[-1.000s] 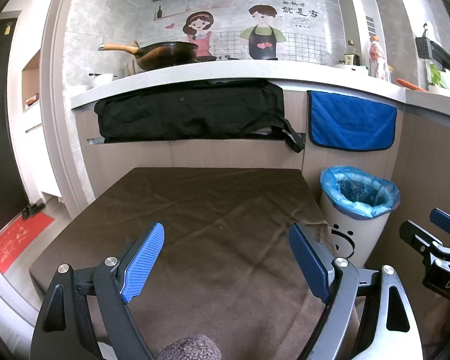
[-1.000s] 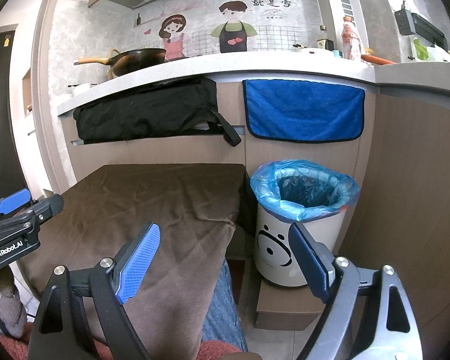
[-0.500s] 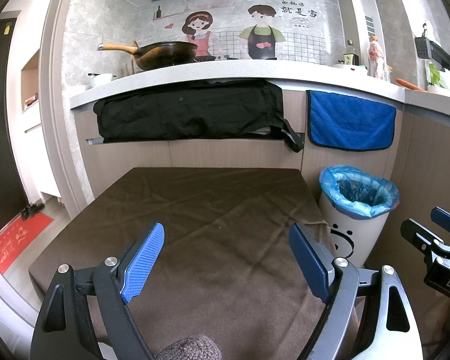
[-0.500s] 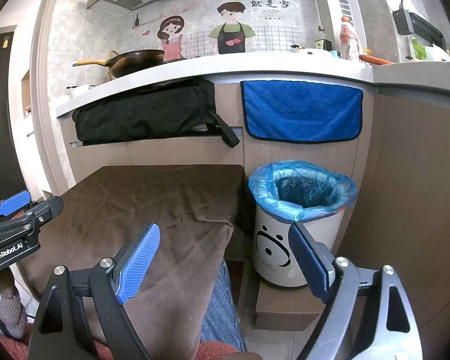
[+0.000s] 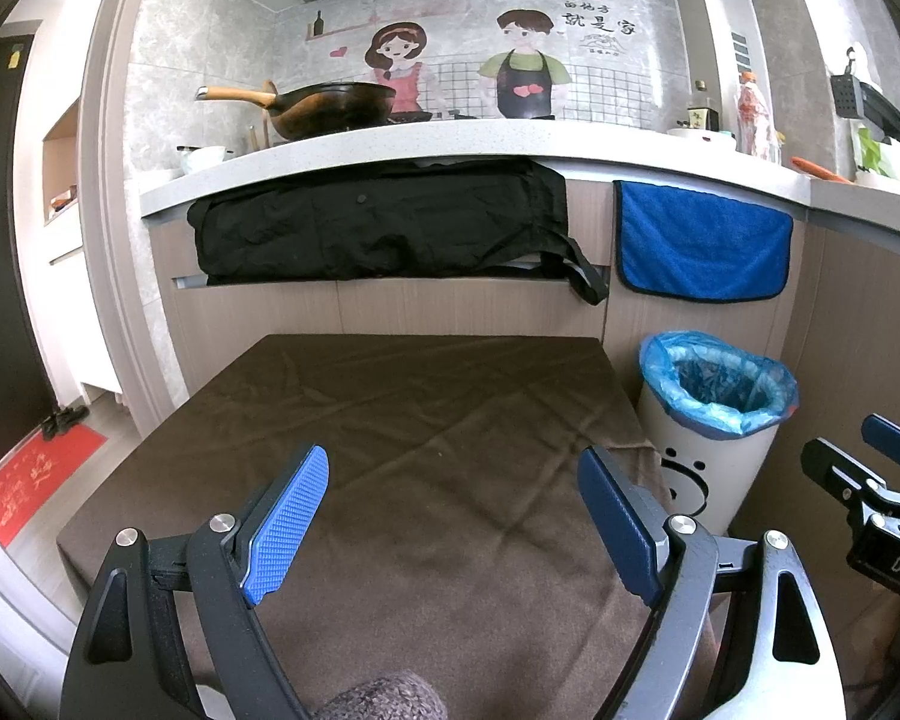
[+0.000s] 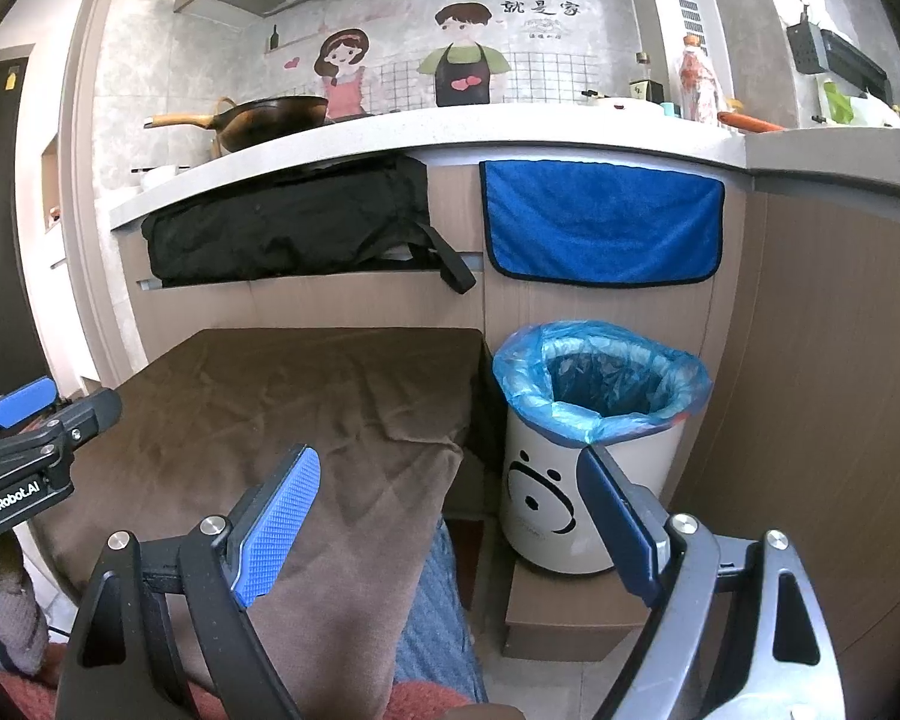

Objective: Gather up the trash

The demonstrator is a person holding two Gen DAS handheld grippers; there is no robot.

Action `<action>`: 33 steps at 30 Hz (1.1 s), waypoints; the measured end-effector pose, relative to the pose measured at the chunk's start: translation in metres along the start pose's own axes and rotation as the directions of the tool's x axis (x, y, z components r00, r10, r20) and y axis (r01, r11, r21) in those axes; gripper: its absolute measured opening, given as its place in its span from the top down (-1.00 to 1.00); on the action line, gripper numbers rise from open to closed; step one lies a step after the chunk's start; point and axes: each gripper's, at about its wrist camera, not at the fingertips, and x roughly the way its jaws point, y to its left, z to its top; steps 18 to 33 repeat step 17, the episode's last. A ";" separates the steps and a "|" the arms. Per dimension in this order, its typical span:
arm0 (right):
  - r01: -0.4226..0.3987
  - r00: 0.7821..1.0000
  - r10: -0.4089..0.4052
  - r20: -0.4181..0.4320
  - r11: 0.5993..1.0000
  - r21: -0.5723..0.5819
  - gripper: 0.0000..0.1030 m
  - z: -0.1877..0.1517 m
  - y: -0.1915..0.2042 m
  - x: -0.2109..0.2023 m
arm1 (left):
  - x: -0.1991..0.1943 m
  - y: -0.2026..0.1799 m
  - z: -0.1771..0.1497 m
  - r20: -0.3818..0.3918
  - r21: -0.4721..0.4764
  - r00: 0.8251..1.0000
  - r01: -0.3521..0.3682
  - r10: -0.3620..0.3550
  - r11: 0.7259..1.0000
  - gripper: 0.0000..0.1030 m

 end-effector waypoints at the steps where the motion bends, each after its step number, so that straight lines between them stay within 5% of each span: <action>1: 0.002 1.000 -0.002 0.000 1.000 0.001 -0.66 0.000 0.001 0.000 | 0.000 0.000 0.000 0.000 -0.002 1.000 -0.003 0.003 1.000 -0.66; 33: 0.000 1.000 0.000 -0.013 1.000 -0.001 -0.66 -0.002 0.004 0.002 | 0.010 0.009 -0.003 -0.028 -0.008 0.999 0.019 -0.019 1.000 -0.66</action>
